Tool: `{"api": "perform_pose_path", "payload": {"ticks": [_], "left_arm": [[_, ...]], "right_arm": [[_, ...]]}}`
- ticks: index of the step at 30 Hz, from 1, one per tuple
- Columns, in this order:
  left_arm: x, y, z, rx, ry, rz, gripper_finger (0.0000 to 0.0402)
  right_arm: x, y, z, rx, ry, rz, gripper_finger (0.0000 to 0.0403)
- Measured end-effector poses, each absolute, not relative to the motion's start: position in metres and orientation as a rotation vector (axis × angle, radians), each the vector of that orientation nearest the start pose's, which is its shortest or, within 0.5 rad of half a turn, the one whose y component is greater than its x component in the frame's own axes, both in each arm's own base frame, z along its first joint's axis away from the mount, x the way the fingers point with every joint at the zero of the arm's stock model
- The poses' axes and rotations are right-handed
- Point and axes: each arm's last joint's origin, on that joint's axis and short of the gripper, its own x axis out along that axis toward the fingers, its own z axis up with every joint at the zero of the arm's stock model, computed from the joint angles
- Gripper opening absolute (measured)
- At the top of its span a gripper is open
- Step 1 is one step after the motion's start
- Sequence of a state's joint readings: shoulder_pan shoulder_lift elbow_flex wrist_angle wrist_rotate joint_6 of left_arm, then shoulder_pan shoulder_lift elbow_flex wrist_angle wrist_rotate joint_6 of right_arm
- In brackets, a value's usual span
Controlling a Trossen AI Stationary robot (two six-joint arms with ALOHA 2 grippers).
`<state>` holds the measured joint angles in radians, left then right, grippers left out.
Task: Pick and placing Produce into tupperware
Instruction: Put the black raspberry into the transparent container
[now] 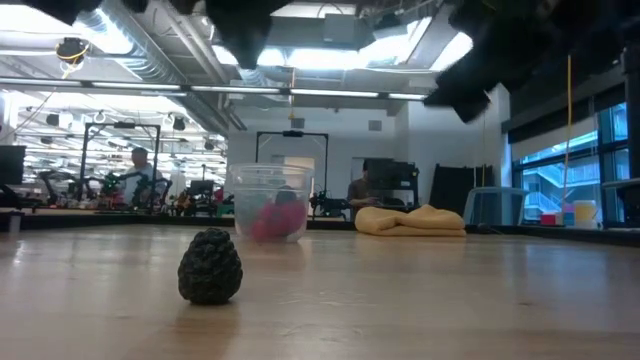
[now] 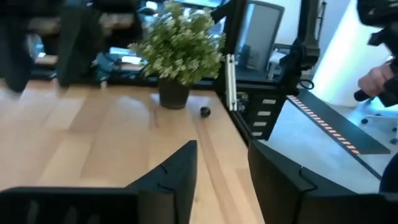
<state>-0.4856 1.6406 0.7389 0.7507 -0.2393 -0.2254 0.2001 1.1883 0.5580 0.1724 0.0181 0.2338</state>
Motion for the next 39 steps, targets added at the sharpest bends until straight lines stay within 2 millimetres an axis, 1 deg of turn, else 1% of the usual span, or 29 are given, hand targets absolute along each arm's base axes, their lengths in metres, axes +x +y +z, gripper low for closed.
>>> {"api": "perform_pose_path", "payload": {"ticks": [2, 4, 7, 9, 12, 16, 19, 22, 23, 27, 28, 30, 36, 39], "left_arm": [[0.305, -0.153, 0.198, -0.136, 0.160, -0.233, 0.0147], [0.314, -0.157, 0.200, -0.102, 0.155, -0.234, 0.0161], [0.324, -0.159, 0.203, -0.094, 0.165, -0.238, 0.0188], [0.330, -0.158, 0.204, -0.105, 0.192, -0.258, 0.0206], [0.330, -0.159, 0.201, -0.188, 0.242, -0.273, 0.0224], [0.328, -0.163, 0.201, -0.357, 0.273, -0.266, 0.0231], [0.327, -0.165, 0.200, -0.389, 0.280, -0.268, 0.0231], [0.327, -0.165, 0.200, -0.347, 0.283, -0.272, 0.0229], [0.326, -0.166, 0.198, -0.306, 0.292, -0.278, 0.0228], [0.315, -0.178, 0.185, -0.003, 0.390, -0.341, 0.0228], [0.311, -0.182, 0.182, 0.045, 0.416, -0.361, 0.0228], [0.305, -0.188, 0.179, 0.066, 0.453, -0.377, 0.0228], [0.302, -0.198, 0.173, 0.011, 0.447, -0.252, 0.0228], [0.304, -0.199, 0.159, -0.001, 0.483, -0.240, 0.0228]], "right_arm": [[0.234, 0.047, 0.204, 0.205, 0.481, 0.118, 0.0170], [0.233, 0.047, 0.202, 0.231, 0.470, 0.114, 0.0170], [0.232, 0.046, 0.197, 0.251, 0.496, 0.105, 0.0170], [0.232, 0.047, 0.198, 0.252, 0.488, 0.106, 0.0170], [0.232, 0.047, 0.198, 0.250, 0.486, 0.108, 0.0170], [0.232, 0.047, 0.198, 0.250, 0.490, 0.108, 0.0170], [0.232, 0.047, 0.198, 0.247, 0.493, 0.108, 0.0170], [0.232, 0.047, 0.198, 0.231, 0.492, 0.112, 0.0170], [0.232, 0.047, 0.198, 0.228, 0.492, 0.113, 0.0170], [0.232, 0.047, 0.198, 0.228, 0.493, 0.113, 0.0170], [0.232, 0.047, 0.198, 0.228, 0.493, 0.113, 0.0170], [0.232, 0.047, 0.198, 0.228, 0.492, 0.113, 0.0170], [0.232, 0.047, 0.198, 0.226, 0.491, 0.113, 0.0170], [0.232, 0.047, 0.198, 0.226, 0.491, 0.113, 0.0170]]}}
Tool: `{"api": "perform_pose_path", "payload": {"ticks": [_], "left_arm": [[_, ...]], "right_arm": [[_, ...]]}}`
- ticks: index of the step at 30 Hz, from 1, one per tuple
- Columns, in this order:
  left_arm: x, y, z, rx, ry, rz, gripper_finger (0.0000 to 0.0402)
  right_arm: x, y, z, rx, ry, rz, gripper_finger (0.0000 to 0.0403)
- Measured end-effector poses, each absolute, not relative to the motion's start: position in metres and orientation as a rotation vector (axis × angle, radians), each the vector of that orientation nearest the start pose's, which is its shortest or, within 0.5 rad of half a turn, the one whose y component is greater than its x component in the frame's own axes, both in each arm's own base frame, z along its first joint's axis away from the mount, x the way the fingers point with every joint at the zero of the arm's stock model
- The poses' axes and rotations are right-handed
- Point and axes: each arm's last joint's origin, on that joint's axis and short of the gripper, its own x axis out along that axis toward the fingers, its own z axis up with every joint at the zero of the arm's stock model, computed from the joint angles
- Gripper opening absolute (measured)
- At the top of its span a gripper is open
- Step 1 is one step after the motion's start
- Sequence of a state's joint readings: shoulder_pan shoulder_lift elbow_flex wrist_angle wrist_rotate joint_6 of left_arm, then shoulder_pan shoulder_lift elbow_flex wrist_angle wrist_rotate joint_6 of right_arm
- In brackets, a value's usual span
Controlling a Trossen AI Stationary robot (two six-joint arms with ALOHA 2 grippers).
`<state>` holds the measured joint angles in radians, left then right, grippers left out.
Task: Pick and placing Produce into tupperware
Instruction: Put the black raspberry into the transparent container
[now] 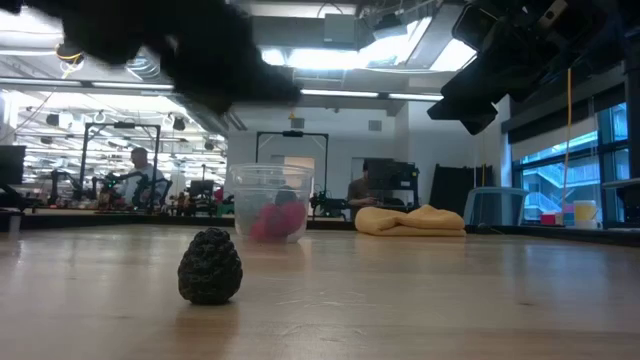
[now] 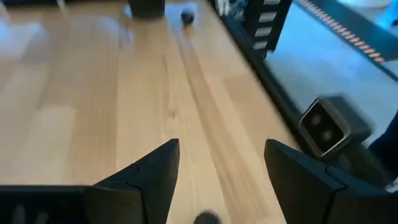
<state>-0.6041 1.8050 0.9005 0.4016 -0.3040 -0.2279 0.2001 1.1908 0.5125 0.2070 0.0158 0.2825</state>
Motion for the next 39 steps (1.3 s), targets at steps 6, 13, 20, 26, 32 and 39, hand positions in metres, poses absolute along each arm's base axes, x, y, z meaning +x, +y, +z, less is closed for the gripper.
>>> {"api": "perform_pose_path", "payload": {"ticks": [6, 13, 20, 26, 32, 39], "left_arm": [[0.311, -0.204, 0.127, -0.048, 0.516, -0.219, 0.0228], [0.308, -0.211, 0.104, -0.072, 0.564, -0.224, 0.0228], [0.306, -0.213, 0.089, -0.076, 0.596, -0.173, 0.0228], [0.305, -0.213, 0.086, -0.067, 0.613, -0.158, 0.0218], [0.301, -0.215, 0.083, -0.041, 0.647, -0.157, 0.0179], [0.301, -0.214, 0.082, -0.029, 0.657, -0.152, 0.0130]], "right_arm": [[0.232, 0.047, 0.198, 0.224, 0.490, 0.113, 0.0170], [0.232, 0.047, 0.198, 0.226, 0.491, 0.113, 0.0170], [0.232, 0.047, 0.198, 0.224, 0.491, 0.113, 0.0170], [0.232, 0.047, 0.198, 0.223, 0.495, 0.112, 0.0170], [0.232, 0.047, 0.197, 0.222, 0.500, 0.112, 0.0170], [0.232, 0.047, 0.197, 0.221, 0.500, 0.112, 0.0170]]}}
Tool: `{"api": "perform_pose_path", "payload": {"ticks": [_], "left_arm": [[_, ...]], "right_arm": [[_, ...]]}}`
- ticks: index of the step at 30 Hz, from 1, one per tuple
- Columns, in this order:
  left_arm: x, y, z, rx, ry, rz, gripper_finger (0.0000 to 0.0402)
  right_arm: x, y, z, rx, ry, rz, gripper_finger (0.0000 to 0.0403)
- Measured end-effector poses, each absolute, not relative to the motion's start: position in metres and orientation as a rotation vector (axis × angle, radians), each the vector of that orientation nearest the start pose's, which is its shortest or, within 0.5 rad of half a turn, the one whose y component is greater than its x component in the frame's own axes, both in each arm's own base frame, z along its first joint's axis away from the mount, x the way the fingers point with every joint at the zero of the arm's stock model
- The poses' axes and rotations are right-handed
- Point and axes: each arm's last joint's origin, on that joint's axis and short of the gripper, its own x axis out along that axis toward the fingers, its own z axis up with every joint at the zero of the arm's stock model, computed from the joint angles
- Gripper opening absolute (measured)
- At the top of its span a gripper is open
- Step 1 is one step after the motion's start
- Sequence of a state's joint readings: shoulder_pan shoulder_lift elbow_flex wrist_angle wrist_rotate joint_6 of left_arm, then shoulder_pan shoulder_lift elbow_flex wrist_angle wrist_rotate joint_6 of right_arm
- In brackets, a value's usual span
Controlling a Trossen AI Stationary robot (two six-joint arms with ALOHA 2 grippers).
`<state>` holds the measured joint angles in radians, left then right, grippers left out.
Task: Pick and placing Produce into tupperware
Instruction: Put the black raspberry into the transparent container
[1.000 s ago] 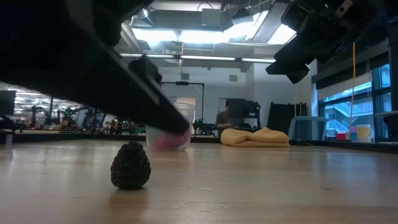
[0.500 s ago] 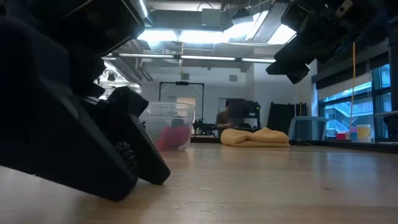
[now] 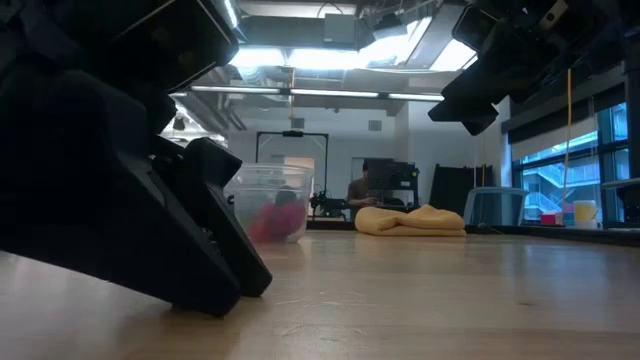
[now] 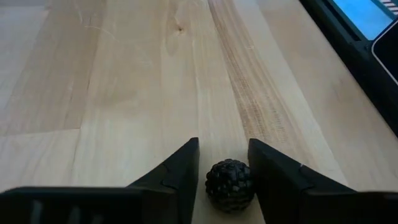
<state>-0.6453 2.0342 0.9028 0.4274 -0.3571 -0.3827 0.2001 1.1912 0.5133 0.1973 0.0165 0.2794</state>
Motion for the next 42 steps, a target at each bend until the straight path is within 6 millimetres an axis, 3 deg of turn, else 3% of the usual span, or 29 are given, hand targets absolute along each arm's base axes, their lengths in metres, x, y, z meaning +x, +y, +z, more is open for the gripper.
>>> {"api": "perform_pose_path", "payload": {"ticks": [9, 17, 23, 29, 35, 39, 42], "left_arm": [[0.300, -0.213, 0.081, -0.018, 0.654, -0.129, 0.0088], [0.302, -0.213, 0.083, -0.034, 0.627, -0.119, 0.0089], [0.305, -0.199, 0.106, -0.125, 0.617, -0.064, 0.0084], [0.310, -0.159, 0.161, -0.325, 0.601, 0.071, 0.0087], [0.308, -0.103, 0.214, -0.471, 0.550, 0.137, 0.0080], [0.306, -0.060, 0.230, -0.627, 0.572, 0.176, 0.0082], [0.303, -0.032, 0.225, -0.688, 0.654, 0.239, 0.0080]], "right_arm": [[0.232, 0.047, 0.197, 0.221, 0.500, 0.112, 0.0170], [0.232, 0.047, 0.197, 0.221, 0.500, 0.112, 0.0170], [0.232, 0.047, 0.197, 0.221, 0.500, 0.112, 0.0170], [0.232, 0.047, 0.197, 0.220, 0.500, 0.112, 0.0170], [0.232, 0.047, 0.197, 0.218, 0.499, 0.113, 0.0170], [0.232, 0.046, 0.197, 0.213, 0.496, 0.104, 0.0170], [0.232, 0.045, 0.197, 0.191, 0.491, 0.085, 0.0170]]}}
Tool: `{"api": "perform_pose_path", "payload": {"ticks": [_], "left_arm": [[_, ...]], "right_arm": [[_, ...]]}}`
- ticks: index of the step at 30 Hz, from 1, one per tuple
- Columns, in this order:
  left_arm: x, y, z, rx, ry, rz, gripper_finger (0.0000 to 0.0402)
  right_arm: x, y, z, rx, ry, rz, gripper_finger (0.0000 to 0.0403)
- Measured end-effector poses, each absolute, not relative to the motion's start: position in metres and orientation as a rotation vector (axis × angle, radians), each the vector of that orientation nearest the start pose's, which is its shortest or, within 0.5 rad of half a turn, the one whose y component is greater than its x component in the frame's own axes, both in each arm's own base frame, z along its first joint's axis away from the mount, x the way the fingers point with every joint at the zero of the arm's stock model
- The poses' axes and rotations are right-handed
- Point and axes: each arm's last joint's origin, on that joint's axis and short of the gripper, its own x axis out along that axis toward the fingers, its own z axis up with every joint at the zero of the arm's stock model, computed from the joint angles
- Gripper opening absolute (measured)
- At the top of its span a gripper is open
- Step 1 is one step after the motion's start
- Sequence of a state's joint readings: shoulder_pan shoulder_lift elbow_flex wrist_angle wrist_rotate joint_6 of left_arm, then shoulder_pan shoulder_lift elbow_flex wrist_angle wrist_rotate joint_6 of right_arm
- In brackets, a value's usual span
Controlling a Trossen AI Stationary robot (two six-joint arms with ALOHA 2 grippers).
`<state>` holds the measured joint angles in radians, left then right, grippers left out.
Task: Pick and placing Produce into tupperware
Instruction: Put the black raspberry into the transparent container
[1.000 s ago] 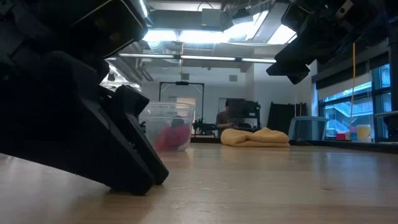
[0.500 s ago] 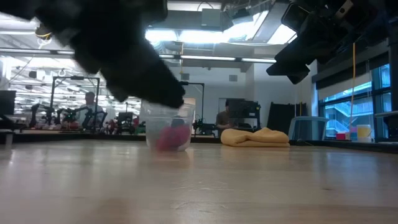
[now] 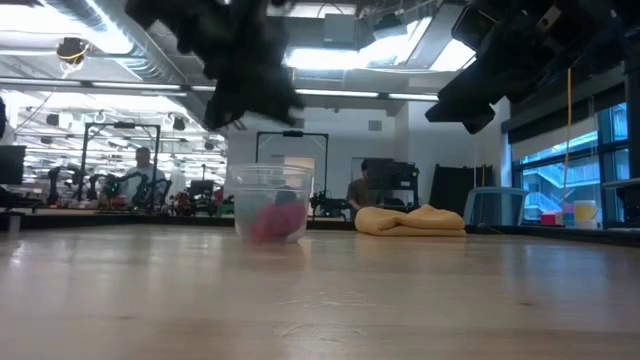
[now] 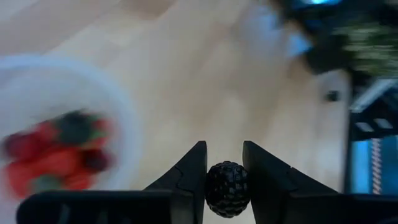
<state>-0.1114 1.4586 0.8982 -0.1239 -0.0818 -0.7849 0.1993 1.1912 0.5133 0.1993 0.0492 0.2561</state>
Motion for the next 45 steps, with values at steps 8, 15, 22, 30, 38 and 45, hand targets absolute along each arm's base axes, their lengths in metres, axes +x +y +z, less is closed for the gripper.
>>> {"api": "perform_pose_path", "payload": {"ticks": [8, 15, 22, 30, 38, 45], "left_arm": [[0.297, 0.009, 0.213, -0.669, 0.744, 0.412, 0.0081], [0.294, 0.024, 0.210, -0.580, 0.753, 0.503, 0.0079], [0.299, 0.024, 0.190, -0.578, 0.849, 0.505, 0.0081], [0.302, 0.024, 0.183, -0.578, 0.868, 0.505, 0.0083], [0.303, 0.023, 0.184, -0.592, 0.868, 0.480, 0.0084], [0.304, 0.023, 0.185, -0.571, 0.863, 0.460, 0.0089]], "right_arm": [[0.232, 0.043, 0.197, 0.182, 0.485, 0.061, 0.0170], [0.233, 0.043, 0.197, 0.180, 0.485, 0.059, 0.0170], [0.233, 0.043, 0.198, 0.157, 0.480, 0.051, 0.0170], [0.233, 0.042, 0.197, 0.157, 0.479, 0.031, 0.0170], [0.233, 0.042, 0.197, 0.157, 0.480, 0.031, 0.0170], [0.233, 0.042, 0.197, 0.157, 0.480, 0.031, 0.0170]]}}
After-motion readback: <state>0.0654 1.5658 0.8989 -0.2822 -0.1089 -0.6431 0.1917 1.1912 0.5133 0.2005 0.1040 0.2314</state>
